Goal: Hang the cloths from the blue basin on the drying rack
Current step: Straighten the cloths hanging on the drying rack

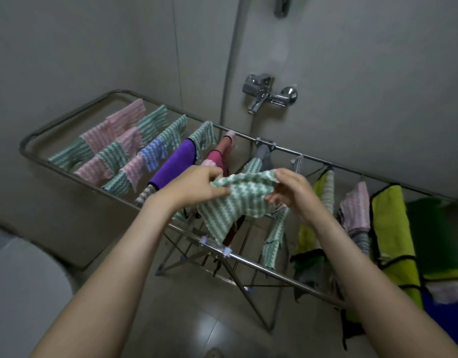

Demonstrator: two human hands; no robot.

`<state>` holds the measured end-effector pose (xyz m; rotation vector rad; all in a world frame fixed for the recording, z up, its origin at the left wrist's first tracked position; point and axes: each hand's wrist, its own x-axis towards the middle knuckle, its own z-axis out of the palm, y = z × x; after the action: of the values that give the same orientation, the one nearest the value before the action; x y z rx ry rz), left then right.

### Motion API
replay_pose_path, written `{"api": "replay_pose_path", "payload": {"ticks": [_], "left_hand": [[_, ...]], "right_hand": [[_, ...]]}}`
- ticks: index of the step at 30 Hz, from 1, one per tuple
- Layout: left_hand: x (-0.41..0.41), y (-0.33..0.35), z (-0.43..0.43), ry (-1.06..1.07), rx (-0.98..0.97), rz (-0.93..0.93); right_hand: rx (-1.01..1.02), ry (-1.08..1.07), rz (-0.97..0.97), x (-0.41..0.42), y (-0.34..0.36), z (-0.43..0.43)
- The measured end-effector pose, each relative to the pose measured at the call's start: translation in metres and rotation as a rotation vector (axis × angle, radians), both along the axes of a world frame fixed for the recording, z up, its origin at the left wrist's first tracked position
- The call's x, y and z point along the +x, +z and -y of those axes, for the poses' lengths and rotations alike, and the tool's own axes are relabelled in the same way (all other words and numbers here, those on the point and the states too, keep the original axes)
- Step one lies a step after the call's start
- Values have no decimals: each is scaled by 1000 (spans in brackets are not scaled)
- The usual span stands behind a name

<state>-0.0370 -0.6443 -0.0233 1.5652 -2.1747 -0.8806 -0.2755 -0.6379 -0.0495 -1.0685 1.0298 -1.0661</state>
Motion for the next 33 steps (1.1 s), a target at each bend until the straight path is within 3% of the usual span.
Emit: {"api": "replay_pose_path", "payload": {"ticks": [6,12,18,21,24,26,29,33], "left_hand": [[-49,-2,14,-48,138,-117],[-121,9,28,-44,-135,-16],[-212,7,41,8,-262,-199],[-241,-26,38,33,-158,-252],[-271,-71,33,106,48,-133],[-275,-98,27,176,144,-62],[-277,-122,20,246,238,-35],[-281,-129,15,258,198,-38]], "right_hand": [[2,-234,82,-56,-6,3],[-93,-445,148,-124,-6,6],[-176,-537,158,-201,0,10],[-78,-556,-64,-221,-22,8],[207,-399,-216,-245,-71,9],[306,-359,-420,-248,-94,6],[323,-304,-508,-249,-109,9],[283,-200,-694,-243,-123,12]]}}
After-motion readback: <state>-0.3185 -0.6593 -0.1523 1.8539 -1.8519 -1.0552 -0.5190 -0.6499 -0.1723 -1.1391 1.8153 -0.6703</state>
